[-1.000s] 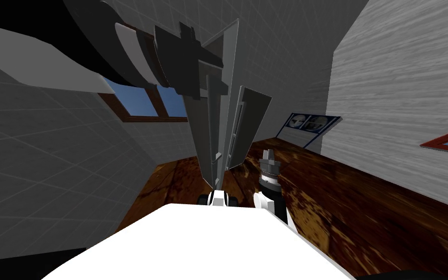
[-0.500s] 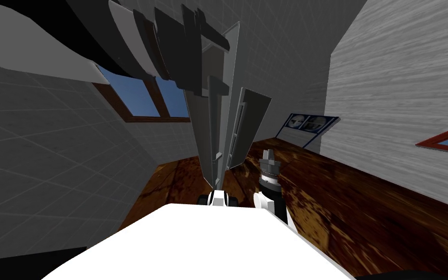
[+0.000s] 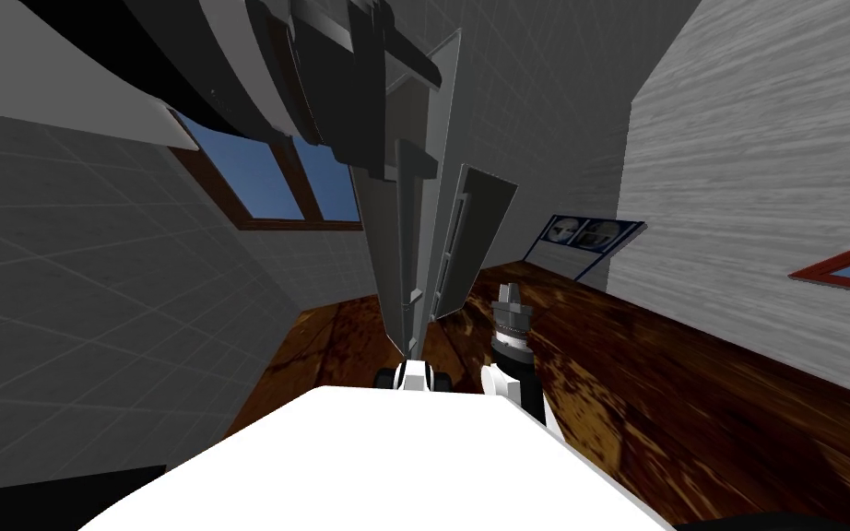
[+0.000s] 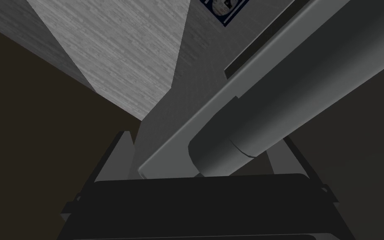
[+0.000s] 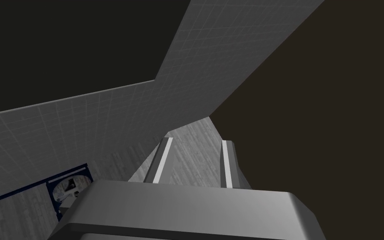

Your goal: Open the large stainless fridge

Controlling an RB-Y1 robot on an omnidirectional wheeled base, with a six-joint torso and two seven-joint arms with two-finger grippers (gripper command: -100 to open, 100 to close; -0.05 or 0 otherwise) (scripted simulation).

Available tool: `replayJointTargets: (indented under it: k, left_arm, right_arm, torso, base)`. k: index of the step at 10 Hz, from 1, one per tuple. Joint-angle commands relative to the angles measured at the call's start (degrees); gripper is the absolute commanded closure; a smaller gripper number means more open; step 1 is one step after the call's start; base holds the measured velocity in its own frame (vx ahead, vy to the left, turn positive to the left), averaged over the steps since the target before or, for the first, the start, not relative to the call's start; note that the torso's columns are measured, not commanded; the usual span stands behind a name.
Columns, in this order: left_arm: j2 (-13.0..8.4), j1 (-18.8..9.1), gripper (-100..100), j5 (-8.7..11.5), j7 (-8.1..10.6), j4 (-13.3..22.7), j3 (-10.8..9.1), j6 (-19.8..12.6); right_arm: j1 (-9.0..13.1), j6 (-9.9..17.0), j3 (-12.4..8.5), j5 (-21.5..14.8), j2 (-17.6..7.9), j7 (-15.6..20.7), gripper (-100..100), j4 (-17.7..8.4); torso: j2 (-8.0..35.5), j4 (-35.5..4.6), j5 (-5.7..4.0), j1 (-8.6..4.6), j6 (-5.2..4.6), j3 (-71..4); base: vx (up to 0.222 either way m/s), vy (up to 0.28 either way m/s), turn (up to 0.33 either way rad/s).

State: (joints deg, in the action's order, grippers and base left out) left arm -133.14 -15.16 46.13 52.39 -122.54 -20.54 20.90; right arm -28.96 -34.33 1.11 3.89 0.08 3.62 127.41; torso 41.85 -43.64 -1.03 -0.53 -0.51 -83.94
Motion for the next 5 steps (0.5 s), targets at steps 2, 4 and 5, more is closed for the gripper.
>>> replayJointTargets:
  k: [2, 4, 5]
  left_arm:
    - [0.66, -0.52, -100, 1.06, -0.81, 0.19, -2.67, -0.53]
    - [0.66, -0.52, -100, 1.06, -0.81, 0.19, -2.67, -0.53]
    - [0.66, -0.52, -100, 1.06, -0.81, 0.19, -2.67, -0.53]
  right_arm:
    - [0.0, 0.0, 0.0, 0.0, 0.0, 0.0, 0, 0.0]
    - [0.0, 0.0, 0.0, 0.0, 0.0, 0.0, 0, 0.0]
    - [0.0, 0.0, 0.0, 0.0, 0.0, 0.0, 0, 0.0]
  torso:
    - [-0.05, 0.09, -0.11, -0.09, -0.07, 0.11]
    - [-0.06, 0.07, -0.07, -0.13, -0.05, 0.16]
    - [-0.05, 0.04, -0.06, -0.09, -0.05, 0.13]
  base:
    - [-0.006, 0.01, -0.001]
    - [0.011, -0.021, 0.011]
    - [0.012, -0.009, -0.022]
